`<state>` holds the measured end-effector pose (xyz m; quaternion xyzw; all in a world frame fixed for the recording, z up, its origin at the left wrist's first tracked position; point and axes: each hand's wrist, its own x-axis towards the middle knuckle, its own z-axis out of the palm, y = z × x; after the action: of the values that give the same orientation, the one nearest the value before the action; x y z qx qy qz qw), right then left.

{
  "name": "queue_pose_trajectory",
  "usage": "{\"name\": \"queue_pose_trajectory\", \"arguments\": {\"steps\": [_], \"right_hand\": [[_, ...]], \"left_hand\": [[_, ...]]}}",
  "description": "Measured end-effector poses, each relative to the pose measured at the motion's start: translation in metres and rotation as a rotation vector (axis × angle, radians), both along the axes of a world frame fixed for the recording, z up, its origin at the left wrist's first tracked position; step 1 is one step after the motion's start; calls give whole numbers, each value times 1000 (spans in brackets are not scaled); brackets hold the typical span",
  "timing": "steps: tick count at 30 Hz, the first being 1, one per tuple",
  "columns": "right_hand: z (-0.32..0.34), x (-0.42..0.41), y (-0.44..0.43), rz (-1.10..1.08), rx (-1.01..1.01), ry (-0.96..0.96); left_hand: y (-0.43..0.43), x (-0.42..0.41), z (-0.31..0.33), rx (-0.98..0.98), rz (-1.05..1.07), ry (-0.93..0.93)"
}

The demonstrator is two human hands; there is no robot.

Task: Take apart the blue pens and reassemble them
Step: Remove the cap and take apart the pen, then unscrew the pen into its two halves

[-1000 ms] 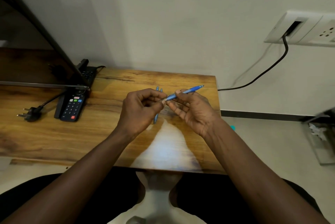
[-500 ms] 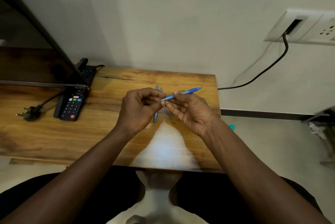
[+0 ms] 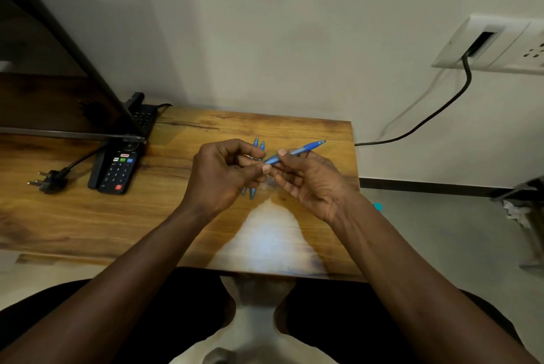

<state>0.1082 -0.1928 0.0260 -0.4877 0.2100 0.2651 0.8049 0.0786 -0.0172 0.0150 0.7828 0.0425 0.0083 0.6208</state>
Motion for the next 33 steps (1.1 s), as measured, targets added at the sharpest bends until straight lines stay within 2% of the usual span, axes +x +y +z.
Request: {"name": "queue_pose_trajectory", "arguments": {"steps": [6, 13, 20, 24, 29, 33], "right_hand": [[1, 0, 2, 73, -59, -22], [8, 0, 11, 100, -423, -335], [0, -1, 33, 179, -520, -445], [-2, -3, 48, 269, -798, -565], [-16, -7, 59, 571, -1131, -703], [-26, -15, 63, 698, -1282, -720]], "left_hand": [[-1, -5, 0, 121, -11, 6], [-4, -8, 7, 350, -3, -7], [22, -9, 13, 538, 3, 2], [42, -13, 13, 563, 89, 44], [72, -25, 5, 573, 169, 143], [91, -30, -4, 607, 240, 198]]}}
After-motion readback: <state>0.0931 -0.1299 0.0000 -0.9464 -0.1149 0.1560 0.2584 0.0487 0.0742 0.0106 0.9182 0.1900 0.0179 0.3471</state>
